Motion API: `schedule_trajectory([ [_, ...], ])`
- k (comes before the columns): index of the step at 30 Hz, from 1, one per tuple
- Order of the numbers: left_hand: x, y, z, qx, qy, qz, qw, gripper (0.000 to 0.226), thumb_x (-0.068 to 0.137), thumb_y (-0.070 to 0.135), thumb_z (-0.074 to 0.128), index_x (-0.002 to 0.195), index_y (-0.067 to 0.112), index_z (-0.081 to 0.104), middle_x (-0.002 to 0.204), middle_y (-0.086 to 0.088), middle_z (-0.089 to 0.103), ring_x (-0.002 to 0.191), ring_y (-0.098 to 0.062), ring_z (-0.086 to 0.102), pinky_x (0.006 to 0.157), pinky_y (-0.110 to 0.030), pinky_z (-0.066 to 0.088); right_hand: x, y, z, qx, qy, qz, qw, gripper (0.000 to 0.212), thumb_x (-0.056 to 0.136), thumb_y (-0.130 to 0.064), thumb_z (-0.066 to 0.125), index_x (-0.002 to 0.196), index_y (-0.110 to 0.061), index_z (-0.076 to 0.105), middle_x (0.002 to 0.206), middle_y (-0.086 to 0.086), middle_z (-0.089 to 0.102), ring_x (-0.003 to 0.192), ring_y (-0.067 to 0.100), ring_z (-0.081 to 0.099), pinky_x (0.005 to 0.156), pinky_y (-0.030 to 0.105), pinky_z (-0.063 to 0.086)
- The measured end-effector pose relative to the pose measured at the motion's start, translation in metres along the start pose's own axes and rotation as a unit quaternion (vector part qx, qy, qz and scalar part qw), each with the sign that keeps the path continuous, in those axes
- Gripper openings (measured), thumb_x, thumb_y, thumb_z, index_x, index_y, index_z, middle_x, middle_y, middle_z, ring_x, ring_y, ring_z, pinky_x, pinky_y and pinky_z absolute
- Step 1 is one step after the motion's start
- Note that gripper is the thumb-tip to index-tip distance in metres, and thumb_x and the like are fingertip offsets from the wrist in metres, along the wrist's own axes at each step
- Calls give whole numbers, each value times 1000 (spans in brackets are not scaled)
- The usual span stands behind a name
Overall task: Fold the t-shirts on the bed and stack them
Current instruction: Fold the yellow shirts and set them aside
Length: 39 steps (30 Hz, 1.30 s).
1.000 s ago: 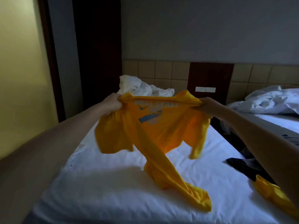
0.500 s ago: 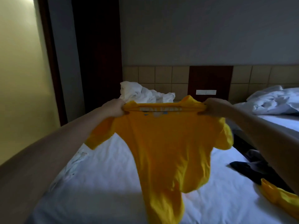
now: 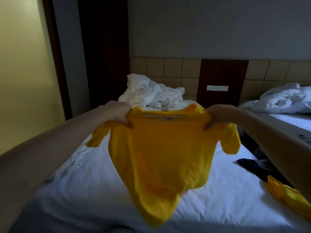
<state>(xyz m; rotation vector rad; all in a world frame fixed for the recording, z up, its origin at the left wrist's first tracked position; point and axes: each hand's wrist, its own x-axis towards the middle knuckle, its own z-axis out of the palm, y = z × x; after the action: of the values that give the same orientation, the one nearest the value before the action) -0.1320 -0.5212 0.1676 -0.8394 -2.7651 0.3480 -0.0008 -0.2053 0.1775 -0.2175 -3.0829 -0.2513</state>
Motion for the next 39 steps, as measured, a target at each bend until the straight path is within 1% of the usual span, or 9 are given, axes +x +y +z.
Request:
schedule_trajectory([
  [4, 6, -3, 7, -136, 139, -40, 980, 29, 87, 26, 56, 62, 27, 43, 73, -3, 55, 79, -27, 60, 63, -34, 46, 10, 3, 2, 13, 116, 28, 993, 25, 94, -24, 53, 109, -7, 62, 78, -1, 52, 76, 13, 52, 66, 24, 41],
  [8, 5, -7, -6, -339, 160, -9, 927, 29, 92, 8, 51, 66, 21, 50, 76, -8, 58, 81, -31, 61, 76, -40, 49, 17, 13, -5, 203, 115, 32, 972, 20, 91, -6, 51, 101, 6, 63, 92, 21, 63, 86, 29, 59, 77, 38, 44],
  [14, -6, -9, -1, -319, 10, 28, 947, 19, 81, 40, 69, 79, 28, 54, 84, 7, 58, 85, -18, 60, 78, -31, 49, 4, 13, 6, 266, 21, -22, 964, 10, 91, -23, 58, 100, -18, 59, 94, 1, 62, 77, 10, 57, 81, 29, 45],
  [18, -4, -2, 11, -48, -53, 28, 997, 41, 73, 54, 72, 101, 29, 56, 89, 7, 54, 86, -15, 55, 75, -29, 48, 2, -1, 14, 122, -61, -33, 990, 37, 81, -31, 71, 113, -17, 57, 106, -3, 61, 98, 19, 60, 88, 26, 46],
  [24, 3, 2, 41, -347, -97, 4, 933, 24, 90, 9, 57, 67, 12, 55, 68, -6, 54, 62, -17, 51, 58, -25, 42, 10, -2, 47, 230, -42, 11, 972, 29, 90, -15, 60, 115, -1, 62, 113, 14, 64, 96, 25, 59, 91, 34, 46],
  [29, 8, -1, 62, -422, -112, 20, 899, 10, 90, 24, 62, 81, 21, 61, 77, 3, 63, 73, -15, 61, 70, -26, 52, 13, 2, 63, 399, -116, 9, 910, 23, 92, -13, 57, 113, -5, 60, 111, 13, 65, 84, 16, 62, 72, 23, 54],
  [31, 13, -4, 69, -379, -157, 37, 911, 19, 84, 34, 69, 97, 21, 62, 90, 4, 67, 82, -14, 65, 75, -27, 55, 17, 2, 67, 357, -147, 3, 923, 22, 89, -19, 61, 110, -14, 59, 105, 4, 65, 82, 11, 61, 63, 14, 52],
  [34, 29, 2, 88, -221, -171, 57, 958, 34, 77, 34, 77, 102, 14, 65, 96, -3, 68, 83, -18, 64, 77, -31, 53, 37, -4, 84, 165, -140, -18, 976, 36, 82, -24, 71, 115, -12, 59, 108, 2, 62, 98, 21, 60, 81, 25, 47],
  [39, 72, 4, 112, -112, -42, -5, 993, 15, 83, 29, 67, 84, 18, 57, 81, -4, 59, 77, -22, 59, 66, -35, 49, 96, 0, 117, 107, 34, -15, 994, 21, 82, -19, 66, 100, -10, 59, 108, 13, 63, 104, 31, 57, 80, 35, 41],
])
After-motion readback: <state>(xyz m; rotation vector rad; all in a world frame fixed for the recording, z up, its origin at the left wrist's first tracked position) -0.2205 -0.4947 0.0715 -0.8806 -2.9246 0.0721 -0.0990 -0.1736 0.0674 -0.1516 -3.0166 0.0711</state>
